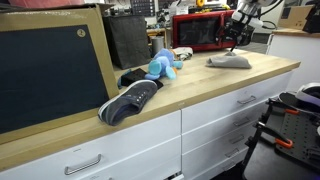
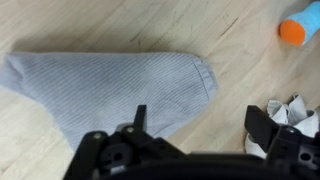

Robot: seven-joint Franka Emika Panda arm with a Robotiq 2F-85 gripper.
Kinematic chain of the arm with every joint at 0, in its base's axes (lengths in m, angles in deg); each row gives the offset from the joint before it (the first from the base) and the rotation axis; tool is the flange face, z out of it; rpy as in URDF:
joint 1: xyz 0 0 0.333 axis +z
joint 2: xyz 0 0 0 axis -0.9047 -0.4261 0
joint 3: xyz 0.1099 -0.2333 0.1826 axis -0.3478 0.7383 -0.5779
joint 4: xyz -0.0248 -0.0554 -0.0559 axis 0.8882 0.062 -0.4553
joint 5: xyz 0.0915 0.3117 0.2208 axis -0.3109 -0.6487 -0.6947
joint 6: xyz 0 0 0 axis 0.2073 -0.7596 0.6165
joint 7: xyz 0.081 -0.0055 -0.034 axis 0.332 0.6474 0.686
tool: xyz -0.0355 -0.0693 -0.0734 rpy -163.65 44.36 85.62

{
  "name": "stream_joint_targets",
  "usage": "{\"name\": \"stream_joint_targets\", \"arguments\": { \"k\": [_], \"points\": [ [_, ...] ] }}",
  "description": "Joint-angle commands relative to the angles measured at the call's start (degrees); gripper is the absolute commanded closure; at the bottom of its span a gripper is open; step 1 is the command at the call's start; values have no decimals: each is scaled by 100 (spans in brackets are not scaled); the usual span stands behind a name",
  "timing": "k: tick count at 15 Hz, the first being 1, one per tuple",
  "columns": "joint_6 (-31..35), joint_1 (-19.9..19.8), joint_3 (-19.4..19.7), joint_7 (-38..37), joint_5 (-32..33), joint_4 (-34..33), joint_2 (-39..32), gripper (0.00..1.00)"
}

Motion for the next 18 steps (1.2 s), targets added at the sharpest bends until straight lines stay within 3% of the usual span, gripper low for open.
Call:
{"name": "stream_joint_targets", "arguments": {
  "k": [1, 3, 4, 6, 14, 18],
  "points": [
    [-663, 73, 70, -34, 951, -139, 348, 0],
    [-932, 109, 25, -86, 1557, -242, 316, 0],
    [-1070, 129, 13, 8, 1799, -290, 298, 25],
    [-1086, 166, -21, -55, 2326, -322, 210, 32],
    [-1131, 101, 155, 599, 3396, -232, 180, 95],
    [-923, 48, 238, 926, 3860, 4, 67, 100]
  ]
}}
